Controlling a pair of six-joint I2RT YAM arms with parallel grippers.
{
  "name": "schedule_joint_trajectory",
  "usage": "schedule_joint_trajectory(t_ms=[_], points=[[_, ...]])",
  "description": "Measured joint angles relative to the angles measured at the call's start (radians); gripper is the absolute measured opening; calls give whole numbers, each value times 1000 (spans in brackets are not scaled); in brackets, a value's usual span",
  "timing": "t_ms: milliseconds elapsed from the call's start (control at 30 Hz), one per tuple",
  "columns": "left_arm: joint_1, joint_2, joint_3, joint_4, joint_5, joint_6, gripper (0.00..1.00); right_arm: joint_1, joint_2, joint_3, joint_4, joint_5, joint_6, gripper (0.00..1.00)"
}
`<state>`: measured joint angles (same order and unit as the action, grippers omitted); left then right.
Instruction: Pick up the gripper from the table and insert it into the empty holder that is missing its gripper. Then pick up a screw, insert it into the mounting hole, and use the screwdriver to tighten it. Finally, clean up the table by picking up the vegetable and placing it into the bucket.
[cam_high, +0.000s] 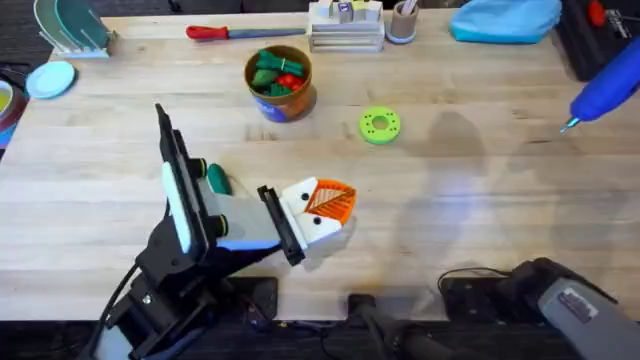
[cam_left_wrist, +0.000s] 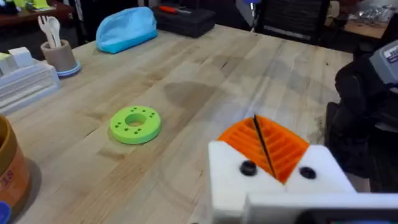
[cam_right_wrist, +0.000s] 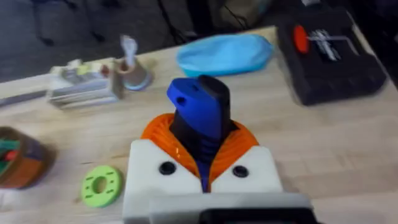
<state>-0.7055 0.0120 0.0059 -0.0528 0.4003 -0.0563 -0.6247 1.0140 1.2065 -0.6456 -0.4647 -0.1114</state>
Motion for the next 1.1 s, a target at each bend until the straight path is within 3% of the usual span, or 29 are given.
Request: schedule_joint_trajectory(t_ms=[133, 267, 533, 667, 900, 1100], points=[[0, 0, 0, 0, 0, 0, 6, 17, -145, -167, 175, -137, 51, 22], [0, 0, 0, 0, 0, 0, 6, 87, -291, -356, 394, -228, 172, 22], [0, 0, 0, 0, 0, 0, 6, 393, -523, -622, 784, -288, 385, 22], [0, 0, 0, 0, 0, 0, 6, 599, -531, -648, 872, -268, 437, 22], [0, 0, 0, 0, 0, 0, 6, 974, -497, -651, 1013, -120, 436, 22], [0, 0, 0, 0, 0, 0, 6, 1216, -385, -651, 1198, -44, 360, 22]])
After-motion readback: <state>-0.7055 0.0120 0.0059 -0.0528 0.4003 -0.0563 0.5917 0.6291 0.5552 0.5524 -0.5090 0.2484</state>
